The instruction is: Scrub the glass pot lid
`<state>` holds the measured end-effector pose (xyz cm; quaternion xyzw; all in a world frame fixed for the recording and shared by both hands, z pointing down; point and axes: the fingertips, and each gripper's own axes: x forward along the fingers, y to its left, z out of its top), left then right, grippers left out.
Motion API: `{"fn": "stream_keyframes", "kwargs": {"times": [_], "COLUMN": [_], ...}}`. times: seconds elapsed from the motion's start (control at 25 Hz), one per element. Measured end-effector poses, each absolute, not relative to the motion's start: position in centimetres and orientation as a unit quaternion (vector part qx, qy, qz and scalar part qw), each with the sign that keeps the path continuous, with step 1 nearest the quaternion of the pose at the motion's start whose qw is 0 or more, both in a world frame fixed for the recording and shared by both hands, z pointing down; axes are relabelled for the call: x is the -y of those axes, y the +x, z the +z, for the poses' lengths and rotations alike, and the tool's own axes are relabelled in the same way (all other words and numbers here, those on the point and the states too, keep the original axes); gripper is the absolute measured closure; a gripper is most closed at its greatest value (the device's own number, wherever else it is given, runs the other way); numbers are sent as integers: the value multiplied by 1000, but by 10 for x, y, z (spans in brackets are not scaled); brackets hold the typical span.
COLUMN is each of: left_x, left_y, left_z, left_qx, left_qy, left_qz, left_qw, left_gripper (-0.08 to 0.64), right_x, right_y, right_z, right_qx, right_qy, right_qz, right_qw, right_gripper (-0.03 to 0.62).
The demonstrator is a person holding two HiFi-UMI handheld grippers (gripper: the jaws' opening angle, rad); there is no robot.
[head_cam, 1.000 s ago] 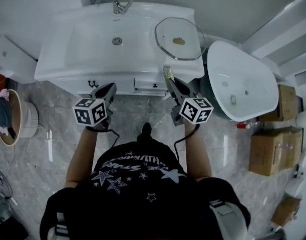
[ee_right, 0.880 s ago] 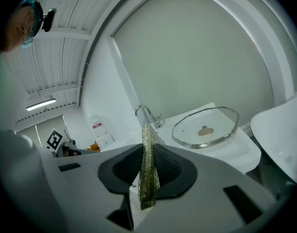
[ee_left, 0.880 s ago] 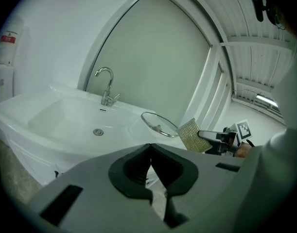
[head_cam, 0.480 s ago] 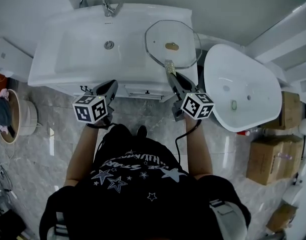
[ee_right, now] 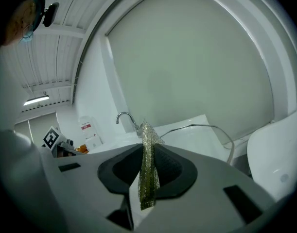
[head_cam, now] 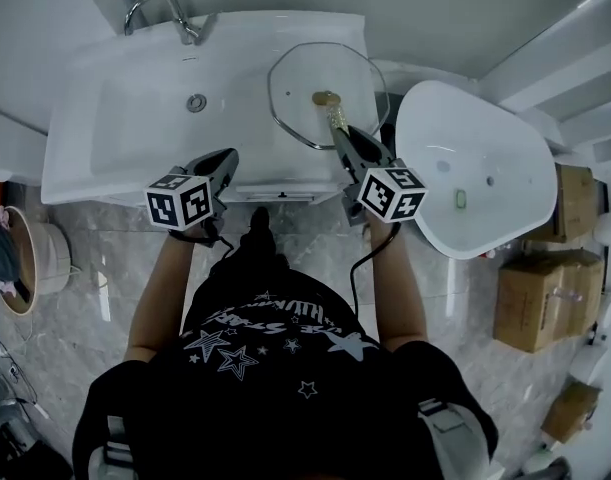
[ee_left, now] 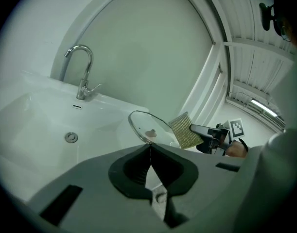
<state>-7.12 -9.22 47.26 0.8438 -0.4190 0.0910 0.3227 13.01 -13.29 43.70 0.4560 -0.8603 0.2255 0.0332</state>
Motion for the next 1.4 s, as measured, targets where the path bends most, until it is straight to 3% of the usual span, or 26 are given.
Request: {"fn": "stream_keyframes", "kwargs": {"times": [0.16, 0.32, 0.44, 0.88, 1.4], "left_x": [130, 165, 190, 245, 276], "left_y": [-60, -51, -45, -25, -5], "left_z": [479, 488, 499, 525, 548], "left_qx": [393, 353, 328, 261, 201], "left_qy": [850, 844, 834, 806, 768], "left_qz": [89, 60, 48, 23, -7], "left_qw": [339, 400, 442, 531, 609], "left_gripper": [551, 549, 466, 371, 362], "right_x": [164, 196, 220, 276, 313], "right_y": [136, 136, 134, 126, 129], "right_z": [440, 444, 449, 466, 475], "right_qx": [854, 852, 851, 847, 830], "right_qy": [467, 473, 476, 474, 496], "right_qz": [226, 218, 205, 208, 212], "right_qw": [41, 63, 88, 122, 144], "right_gripper": [522, 522, 522, 522, 522]}}
